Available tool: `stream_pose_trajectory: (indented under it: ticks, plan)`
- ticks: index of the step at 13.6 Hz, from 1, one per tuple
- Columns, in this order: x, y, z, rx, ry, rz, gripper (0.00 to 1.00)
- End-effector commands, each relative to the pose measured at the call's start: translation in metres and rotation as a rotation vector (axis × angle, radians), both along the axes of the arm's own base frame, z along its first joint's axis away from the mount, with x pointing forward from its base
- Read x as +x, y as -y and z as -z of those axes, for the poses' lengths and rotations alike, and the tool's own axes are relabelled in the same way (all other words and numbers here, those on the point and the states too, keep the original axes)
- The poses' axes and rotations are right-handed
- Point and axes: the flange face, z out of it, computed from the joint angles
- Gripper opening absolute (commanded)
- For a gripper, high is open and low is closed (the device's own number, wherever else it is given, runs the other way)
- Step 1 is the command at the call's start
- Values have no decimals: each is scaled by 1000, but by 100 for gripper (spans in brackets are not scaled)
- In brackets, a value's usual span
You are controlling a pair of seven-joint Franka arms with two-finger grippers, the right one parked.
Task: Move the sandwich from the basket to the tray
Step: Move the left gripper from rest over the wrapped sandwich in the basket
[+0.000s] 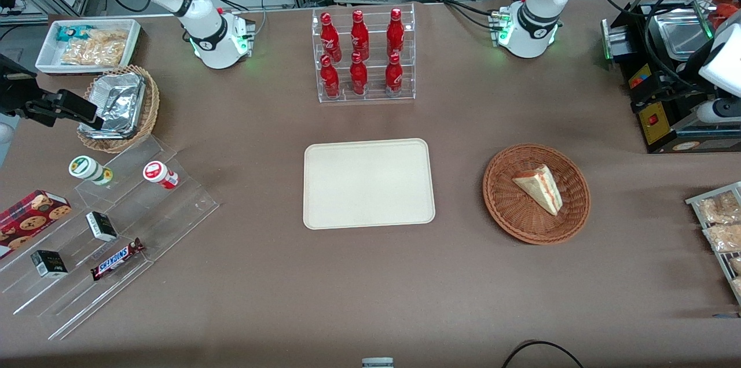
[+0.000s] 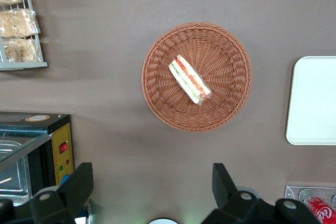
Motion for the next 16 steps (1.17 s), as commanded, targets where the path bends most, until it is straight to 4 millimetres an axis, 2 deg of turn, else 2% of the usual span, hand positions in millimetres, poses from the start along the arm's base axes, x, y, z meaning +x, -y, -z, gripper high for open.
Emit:
stream_pose_trajectory:
  ticks: [1, 4, 5, 8, 10, 13, 16]
  plan:
    - [-10, -2, -4, 6, 6, 12, 100]
    - [-7, -1, 2, 1, -8, 2, 100]
    - [-2, 0, 14, -2, -30, 3, 100]
    - [32, -1, 86, -28, -154, -34, 100]
    - [47, 0, 123, -27, -184, -63, 100]
    - [48, 6, 186, -11, -148, -182, 100]
    - [38, 45, 229, 32, -102, -366, 100]
